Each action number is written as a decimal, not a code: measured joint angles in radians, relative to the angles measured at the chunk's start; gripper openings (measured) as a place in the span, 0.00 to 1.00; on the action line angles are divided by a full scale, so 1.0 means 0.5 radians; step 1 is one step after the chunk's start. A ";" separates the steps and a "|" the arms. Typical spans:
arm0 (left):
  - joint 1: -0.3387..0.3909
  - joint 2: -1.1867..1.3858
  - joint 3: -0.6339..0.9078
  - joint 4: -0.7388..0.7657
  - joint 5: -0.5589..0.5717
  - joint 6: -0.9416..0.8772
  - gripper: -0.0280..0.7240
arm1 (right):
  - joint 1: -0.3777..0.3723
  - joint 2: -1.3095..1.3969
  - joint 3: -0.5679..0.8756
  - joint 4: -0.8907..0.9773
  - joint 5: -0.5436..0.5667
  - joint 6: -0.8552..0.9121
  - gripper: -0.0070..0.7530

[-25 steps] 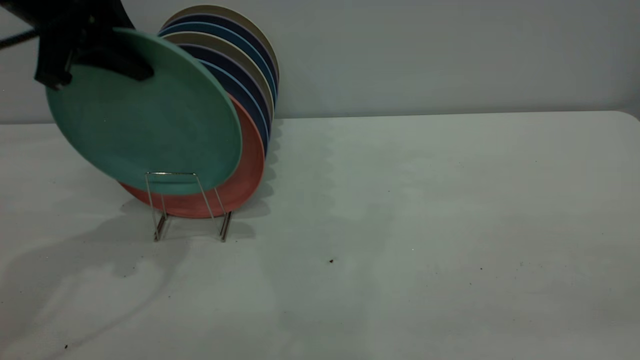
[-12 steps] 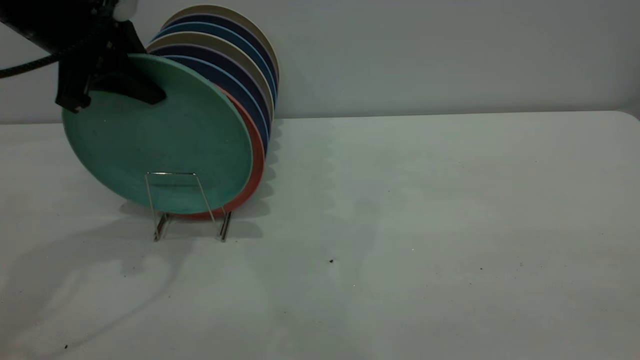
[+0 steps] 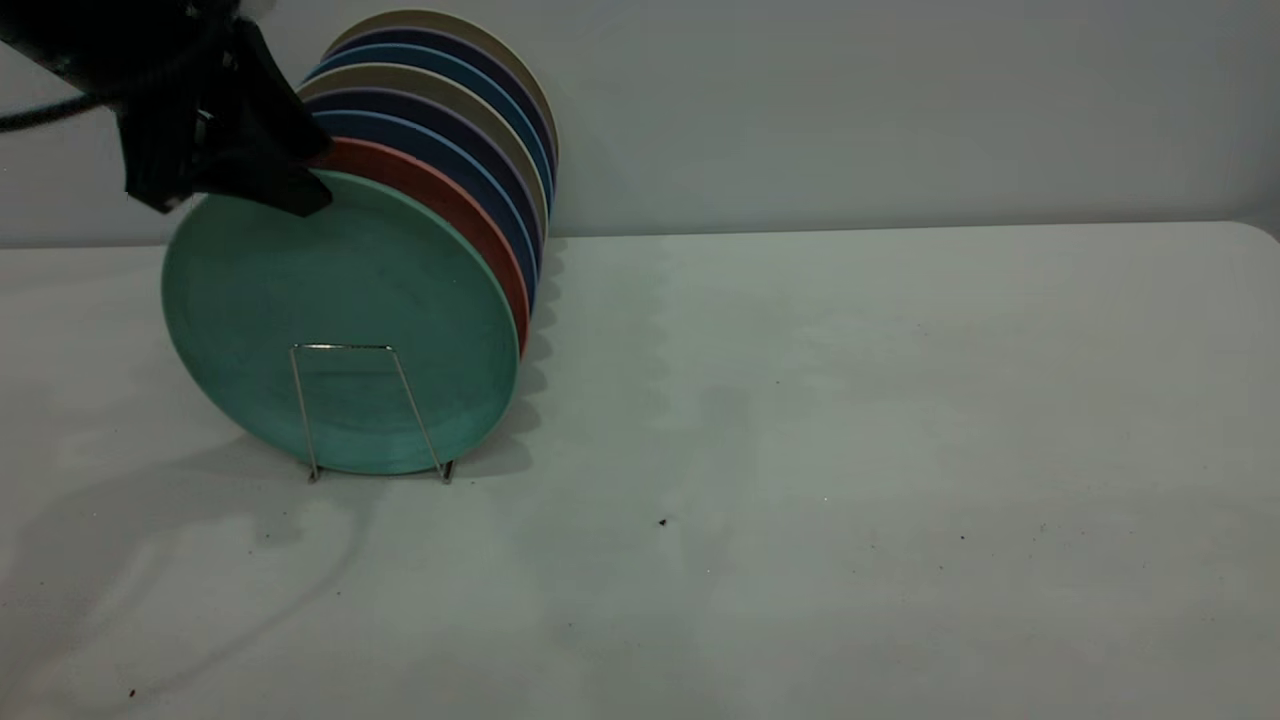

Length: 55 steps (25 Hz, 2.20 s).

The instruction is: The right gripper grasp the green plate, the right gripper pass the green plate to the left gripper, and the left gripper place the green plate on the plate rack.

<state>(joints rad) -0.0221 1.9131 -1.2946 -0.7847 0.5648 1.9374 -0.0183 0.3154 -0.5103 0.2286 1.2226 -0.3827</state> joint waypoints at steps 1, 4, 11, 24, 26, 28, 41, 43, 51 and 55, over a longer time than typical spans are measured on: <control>0.000 -0.025 0.000 0.016 0.000 -0.060 0.63 | 0.000 -0.002 0.000 -0.009 0.000 0.010 0.54; 0.000 -0.142 0.000 0.121 0.002 -0.257 0.64 | 0.000 -0.004 0.000 -0.034 -0.009 0.051 0.54; 0.000 -0.545 0.000 0.462 0.361 -0.913 0.64 | 0.000 -0.004 0.033 -0.143 -0.108 0.151 0.54; 0.000 -1.667 0.000 1.027 1.205 -2.739 0.64 | 0.197 -0.012 0.076 -0.480 -0.192 0.615 0.54; 0.000 -1.796 0.025 1.044 1.205 -2.907 0.64 | 0.237 -0.012 0.076 -0.528 -0.194 0.681 0.54; 0.000 -1.946 0.116 1.045 1.205 -3.012 0.64 | 0.266 -0.014 0.076 -0.534 -0.194 0.711 0.54; 0.000 -2.982 1.448 1.199 1.071 -3.439 0.64 | 0.279 -0.014 0.076 -0.535 -0.195 0.716 0.54; 0.000 -3.118 1.571 1.248 1.082 -3.484 0.64 | 0.279 -0.014 0.076 -0.535 -0.195 0.716 0.54; 0.000 -3.566 1.611 1.393 1.122 -3.541 0.64 | 0.259 -0.109 0.076 -0.535 -0.196 0.718 0.54; 0.000 -3.715 1.611 1.393 1.128 -3.543 0.64 | 0.139 -0.397 0.076 -0.535 -0.194 0.721 0.54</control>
<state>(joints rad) -0.0221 0.0557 -0.4893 -0.0884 1.1287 0.1658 0.0512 0.1171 -0.4721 -0.0390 1.1256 -0.0222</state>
